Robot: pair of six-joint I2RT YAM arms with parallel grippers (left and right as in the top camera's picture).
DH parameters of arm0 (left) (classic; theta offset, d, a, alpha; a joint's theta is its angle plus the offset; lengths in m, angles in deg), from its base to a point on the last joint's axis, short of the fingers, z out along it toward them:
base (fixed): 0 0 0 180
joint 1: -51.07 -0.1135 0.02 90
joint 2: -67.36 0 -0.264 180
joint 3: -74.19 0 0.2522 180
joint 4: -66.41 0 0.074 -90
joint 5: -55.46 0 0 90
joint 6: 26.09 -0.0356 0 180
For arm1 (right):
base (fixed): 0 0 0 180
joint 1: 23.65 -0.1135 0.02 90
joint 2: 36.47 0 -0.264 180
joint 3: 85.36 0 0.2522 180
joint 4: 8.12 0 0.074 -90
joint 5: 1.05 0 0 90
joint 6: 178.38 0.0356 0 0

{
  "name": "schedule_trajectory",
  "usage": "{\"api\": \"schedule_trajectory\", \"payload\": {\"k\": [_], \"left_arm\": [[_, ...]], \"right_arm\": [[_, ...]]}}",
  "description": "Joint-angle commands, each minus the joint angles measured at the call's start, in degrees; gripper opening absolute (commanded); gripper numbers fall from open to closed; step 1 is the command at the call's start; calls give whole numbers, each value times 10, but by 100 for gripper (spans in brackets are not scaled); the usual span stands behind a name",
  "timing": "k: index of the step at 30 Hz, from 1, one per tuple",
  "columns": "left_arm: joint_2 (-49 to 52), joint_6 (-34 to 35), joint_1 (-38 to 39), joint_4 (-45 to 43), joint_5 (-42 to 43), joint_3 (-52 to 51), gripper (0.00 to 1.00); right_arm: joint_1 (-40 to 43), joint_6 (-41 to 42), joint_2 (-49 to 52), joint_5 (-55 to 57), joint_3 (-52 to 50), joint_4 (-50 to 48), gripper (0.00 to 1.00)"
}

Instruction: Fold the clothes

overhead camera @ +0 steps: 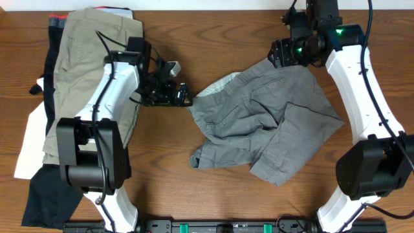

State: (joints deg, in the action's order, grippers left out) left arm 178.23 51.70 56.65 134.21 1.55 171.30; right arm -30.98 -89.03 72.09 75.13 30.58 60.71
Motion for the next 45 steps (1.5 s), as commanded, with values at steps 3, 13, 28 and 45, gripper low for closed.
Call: {"api": "schedule_trajectory", "payload": {"k": [3,13,28,45], "left_arm": [[4,61,37,-39,38,-14,100],[4,225,90,-78,-148,-27,100],[47,261,112,-123,-91,-27,99],[52,275,111,-145,-81,-27,6]], "right_arm": [[6,-7,10,-1,2,-3,69],[6,-7,10,-1,1,-6,71],[6,-7,10,2,1,-25,71],[60,-30,128,60,2,-250,61]]}}
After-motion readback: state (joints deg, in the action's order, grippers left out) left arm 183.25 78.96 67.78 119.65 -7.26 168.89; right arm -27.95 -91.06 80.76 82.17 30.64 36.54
